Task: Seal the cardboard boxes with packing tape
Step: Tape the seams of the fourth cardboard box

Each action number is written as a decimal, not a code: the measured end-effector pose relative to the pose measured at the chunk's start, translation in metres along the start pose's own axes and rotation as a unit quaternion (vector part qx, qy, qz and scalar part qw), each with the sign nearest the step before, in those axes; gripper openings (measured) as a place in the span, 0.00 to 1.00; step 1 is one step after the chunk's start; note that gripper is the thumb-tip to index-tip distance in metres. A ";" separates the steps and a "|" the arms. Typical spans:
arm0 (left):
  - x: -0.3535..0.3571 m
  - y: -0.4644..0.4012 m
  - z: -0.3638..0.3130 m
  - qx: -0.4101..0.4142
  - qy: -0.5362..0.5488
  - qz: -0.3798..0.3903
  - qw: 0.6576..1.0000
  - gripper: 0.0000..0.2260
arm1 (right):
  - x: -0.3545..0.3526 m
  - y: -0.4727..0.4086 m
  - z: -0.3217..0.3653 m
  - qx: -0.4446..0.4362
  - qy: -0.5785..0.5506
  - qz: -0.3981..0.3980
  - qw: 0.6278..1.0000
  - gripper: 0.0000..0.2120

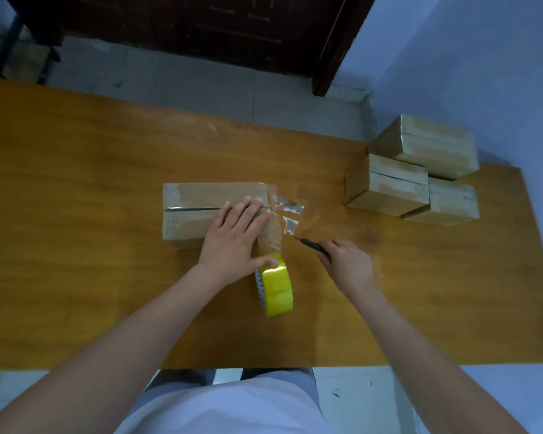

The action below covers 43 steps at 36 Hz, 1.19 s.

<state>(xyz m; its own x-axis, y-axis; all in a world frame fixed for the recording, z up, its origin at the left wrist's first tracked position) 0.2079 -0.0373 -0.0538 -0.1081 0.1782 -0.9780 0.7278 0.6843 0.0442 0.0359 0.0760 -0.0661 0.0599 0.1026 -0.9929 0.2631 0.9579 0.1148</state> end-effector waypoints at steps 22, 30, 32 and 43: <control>-0.008 0.001 0.002 0.024 0.059 -0.013 0.998 0.36 | 0.035 0.001 0.086 0.167 -0.671 0.152 0.707 0.11; -0.009 -0.001 -0.001 -0.018 0.083 -0.070 0.994 0.17 | 0.024 0.014 0.090 0.190 -0.652 0.084 0.729 0.05; -0.009 -0.003 -0.001 -0.019 0.070 -0.085 0.994 0.16 | 0.022 0.020 0.089 0.192 -0.654 0.067 0.729 0.07; -0.010 -0.005 -0.001 0.010 0.001 -0.135 0.991 0.18 | 0.026 0.058 0.061 0.259 -0.706 -0.028 0.658 0.09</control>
<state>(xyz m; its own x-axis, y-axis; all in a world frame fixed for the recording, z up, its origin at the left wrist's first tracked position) 0.2048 -0.0414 -0.0436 -0.3017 -0.0089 -0.9534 0.6850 0.6936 -0.2232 0.1112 0.1183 -0.0835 0.7754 -0.6311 -0.0186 0.5737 0.6919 0.4383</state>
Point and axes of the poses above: each hand's wrist, its own y-axis away from the middle knuckle, its own x-axis out of the palm, z = x × y, the point moved 8 cm from there along -y, towards the middle knuckle, and after that the axes turned 7 degrees about -x, right-handed, at the moved point
